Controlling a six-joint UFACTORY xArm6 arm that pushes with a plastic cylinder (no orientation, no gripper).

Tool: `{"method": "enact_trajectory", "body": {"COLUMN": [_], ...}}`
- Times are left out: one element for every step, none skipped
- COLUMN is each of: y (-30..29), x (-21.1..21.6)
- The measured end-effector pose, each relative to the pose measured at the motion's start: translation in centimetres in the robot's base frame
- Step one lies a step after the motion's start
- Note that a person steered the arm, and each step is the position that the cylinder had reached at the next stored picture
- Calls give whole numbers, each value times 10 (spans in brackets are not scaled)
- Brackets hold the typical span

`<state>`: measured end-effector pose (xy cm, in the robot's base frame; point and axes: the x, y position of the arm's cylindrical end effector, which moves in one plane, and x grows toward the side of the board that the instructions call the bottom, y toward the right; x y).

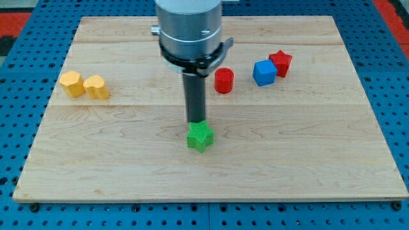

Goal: Slide the green star to the bottom left

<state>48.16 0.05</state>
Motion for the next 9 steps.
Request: {"method": "enact_trajectory", "body": {"y": [46,-12,-90,-42,-17,-69,-127,-133,-177], "x": [18,25,16,8,32,62,43,15,18]}}
